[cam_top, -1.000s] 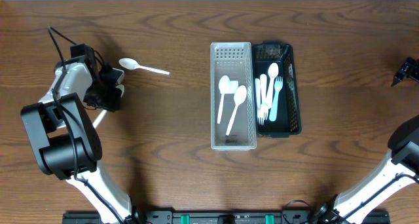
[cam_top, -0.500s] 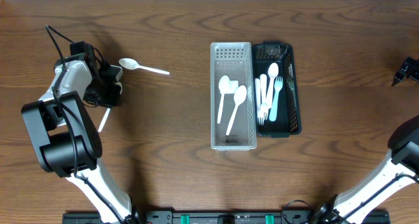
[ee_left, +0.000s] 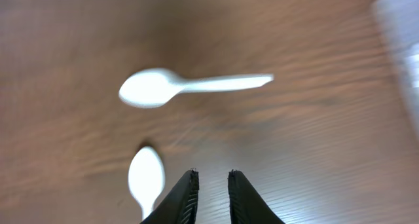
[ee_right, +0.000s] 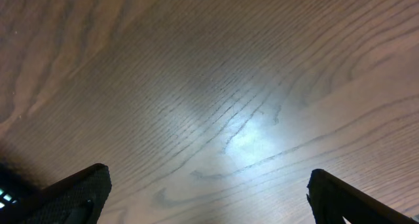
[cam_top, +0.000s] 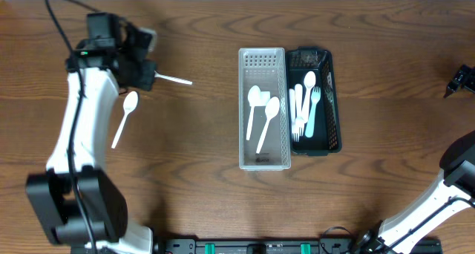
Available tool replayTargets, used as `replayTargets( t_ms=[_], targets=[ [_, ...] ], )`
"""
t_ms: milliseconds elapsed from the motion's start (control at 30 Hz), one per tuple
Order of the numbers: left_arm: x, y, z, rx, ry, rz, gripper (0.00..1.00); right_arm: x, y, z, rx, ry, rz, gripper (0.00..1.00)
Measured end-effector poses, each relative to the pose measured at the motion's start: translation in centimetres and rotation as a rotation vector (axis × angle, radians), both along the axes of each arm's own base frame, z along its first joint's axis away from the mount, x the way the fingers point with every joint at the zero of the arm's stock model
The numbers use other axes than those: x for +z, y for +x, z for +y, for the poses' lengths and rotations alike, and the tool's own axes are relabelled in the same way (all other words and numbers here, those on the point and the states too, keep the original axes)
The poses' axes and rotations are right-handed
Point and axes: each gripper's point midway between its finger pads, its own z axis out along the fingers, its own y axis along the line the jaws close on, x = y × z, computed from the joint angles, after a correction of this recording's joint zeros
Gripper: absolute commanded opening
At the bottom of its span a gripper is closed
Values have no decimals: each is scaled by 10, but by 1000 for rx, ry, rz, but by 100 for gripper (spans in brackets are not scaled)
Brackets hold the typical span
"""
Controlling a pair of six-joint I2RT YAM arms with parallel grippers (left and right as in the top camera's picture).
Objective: Pack container
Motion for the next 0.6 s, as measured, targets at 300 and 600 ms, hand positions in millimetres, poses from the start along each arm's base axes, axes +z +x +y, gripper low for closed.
replayTargets(
  t_ms=[300, 600],
  targets=[
    [15, -2, 14, 84, 154, -41, 41, 0, 0, 0, 0, 0, 0, 99],
    [-45, -29, 107, 310, 204, 143, 47, 0, 0, 0, 0, 0, 0, 99]
  ],
)
